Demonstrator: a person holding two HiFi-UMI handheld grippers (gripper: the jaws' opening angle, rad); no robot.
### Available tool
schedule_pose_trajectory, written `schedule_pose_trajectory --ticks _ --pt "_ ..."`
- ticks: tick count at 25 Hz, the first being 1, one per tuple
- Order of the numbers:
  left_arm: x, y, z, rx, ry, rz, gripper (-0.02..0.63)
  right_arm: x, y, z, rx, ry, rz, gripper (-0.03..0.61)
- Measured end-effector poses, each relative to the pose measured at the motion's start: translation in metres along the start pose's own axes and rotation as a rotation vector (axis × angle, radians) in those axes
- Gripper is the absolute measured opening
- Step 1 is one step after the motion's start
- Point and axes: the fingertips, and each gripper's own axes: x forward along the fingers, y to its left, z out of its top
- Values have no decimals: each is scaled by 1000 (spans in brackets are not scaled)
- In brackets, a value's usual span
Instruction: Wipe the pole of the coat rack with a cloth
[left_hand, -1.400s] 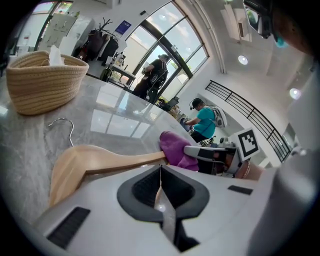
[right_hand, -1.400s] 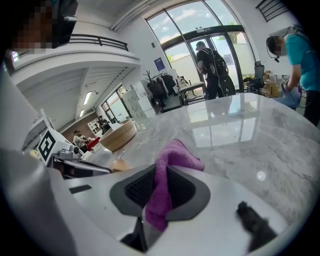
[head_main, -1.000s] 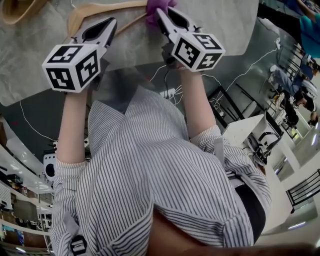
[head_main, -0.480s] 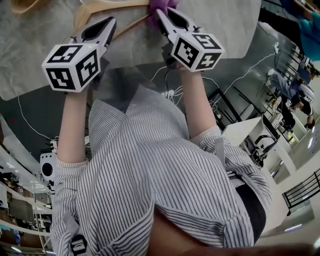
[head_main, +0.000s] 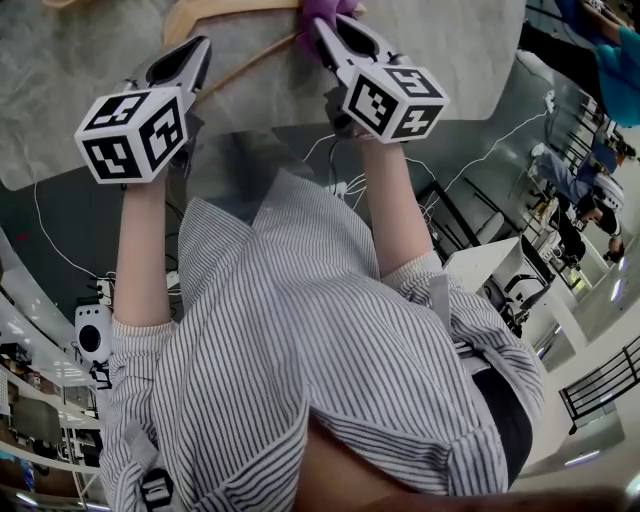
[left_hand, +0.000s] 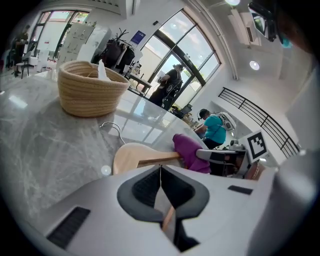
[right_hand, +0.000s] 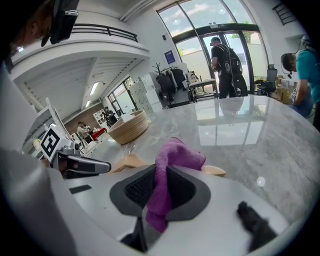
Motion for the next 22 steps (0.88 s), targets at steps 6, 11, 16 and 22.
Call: schedule_pose_trajectory --ticks 6,11,16,22 --pt "-10 12 -3 -5 1 5 12 6 14 2 -17 9 9 66" --pt "-13 14 -5 -9 -7 2 12 12 26 2 -35 20 29 66" --pt "-21 20 -6 -19 -15 1 12 20 40 5 -53 24 53 66" --pt "-34 30 -16 -48 -30 20 12 32 62 3 -79 39 93 66"
